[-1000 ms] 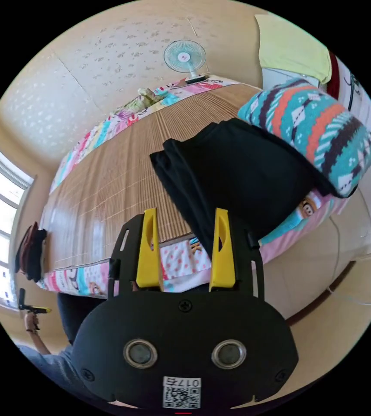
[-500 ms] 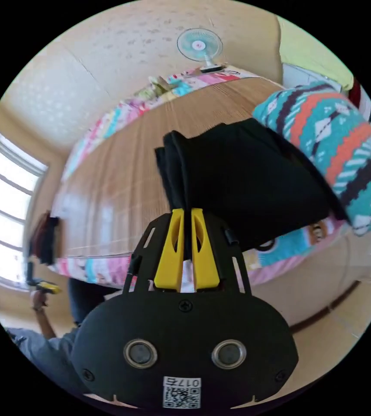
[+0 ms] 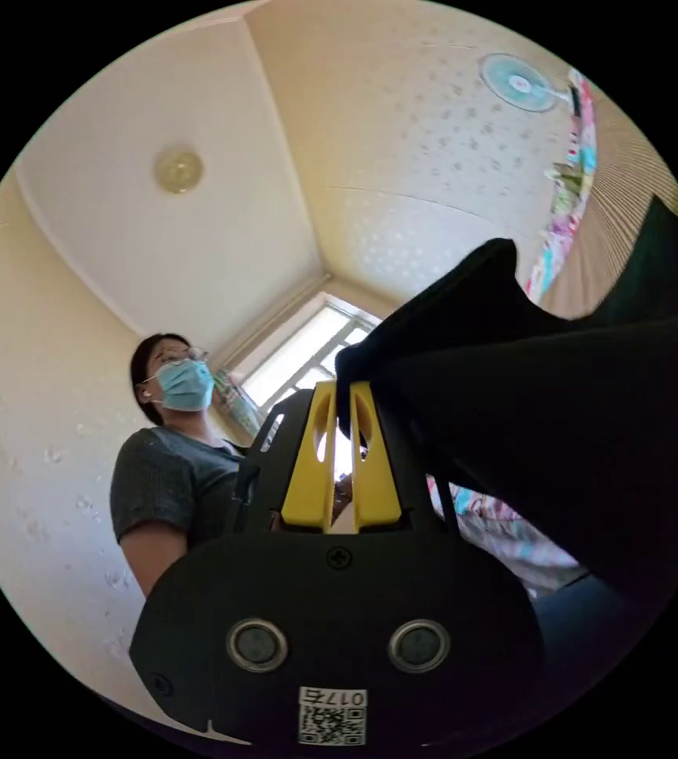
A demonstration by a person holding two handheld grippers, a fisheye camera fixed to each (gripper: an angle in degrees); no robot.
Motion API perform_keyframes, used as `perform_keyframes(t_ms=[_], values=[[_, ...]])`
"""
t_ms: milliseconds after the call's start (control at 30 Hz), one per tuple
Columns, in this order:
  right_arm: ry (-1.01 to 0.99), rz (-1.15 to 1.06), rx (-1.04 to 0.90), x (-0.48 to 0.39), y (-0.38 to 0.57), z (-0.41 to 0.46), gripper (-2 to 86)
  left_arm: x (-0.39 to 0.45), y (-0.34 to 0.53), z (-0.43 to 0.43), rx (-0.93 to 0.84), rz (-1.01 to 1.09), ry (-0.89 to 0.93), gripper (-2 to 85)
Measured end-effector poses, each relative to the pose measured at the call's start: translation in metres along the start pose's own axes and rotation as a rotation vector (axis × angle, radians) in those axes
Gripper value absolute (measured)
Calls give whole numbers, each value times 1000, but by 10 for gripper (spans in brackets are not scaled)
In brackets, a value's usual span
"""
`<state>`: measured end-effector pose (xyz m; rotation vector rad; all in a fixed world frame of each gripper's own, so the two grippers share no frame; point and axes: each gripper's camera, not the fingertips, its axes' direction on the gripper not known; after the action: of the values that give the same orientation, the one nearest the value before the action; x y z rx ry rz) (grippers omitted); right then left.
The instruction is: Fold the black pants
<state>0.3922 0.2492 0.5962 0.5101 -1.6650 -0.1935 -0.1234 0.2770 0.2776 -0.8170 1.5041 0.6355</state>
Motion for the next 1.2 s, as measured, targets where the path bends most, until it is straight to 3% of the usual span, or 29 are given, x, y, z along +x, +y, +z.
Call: perform_keyframes(t_ms=[100, 333, 467, 667, 767, 800, 867, 900, 933, 1033, 1200], values=[[-100, -142, 31, -27, 9, -34, 29, 27, -18, 6, 61, 121, -12, 75], [-260, -536, -166, -104, -35, -38, 23, 105, -52, 35, 162, 429, -68, 112], [-377, -703, -239, -137, -69, -25, 20, 127, -56, 43, 212, 499, -84, 134], [-663, -849, -183, -154, -114, -11, 18, 111, -59, 76, 199, 480, 257, 156], [-833, -882, -129, -149, -129, -4, 17, 95, -59, 94, 219, 347, 270, 291], [-870, -888, -97, -148, -134, -1, 17, 87, -63, 105, 180, 251, 166, 403], [-936, -893, -40, -146, -141, 3, 16, 71, -66, 119, 132, 181, 50, 385], [-996, -900, -3, -144, -146, 6, 16, 57, -62, 122, 155, 138, 13, 173], [-1050, -915, 26, -144, -151, 8, 16, 42, -59, 124, 189, 126, 87, 55], [-1106, -964, 63, -151, -172, 14, 16, 14, -54, 115, 265, 63, 233, 17], [-1183, -1007, 114, -158, -235, 42, 15, 14, -49, 60, 378, 109, 111, -2]])
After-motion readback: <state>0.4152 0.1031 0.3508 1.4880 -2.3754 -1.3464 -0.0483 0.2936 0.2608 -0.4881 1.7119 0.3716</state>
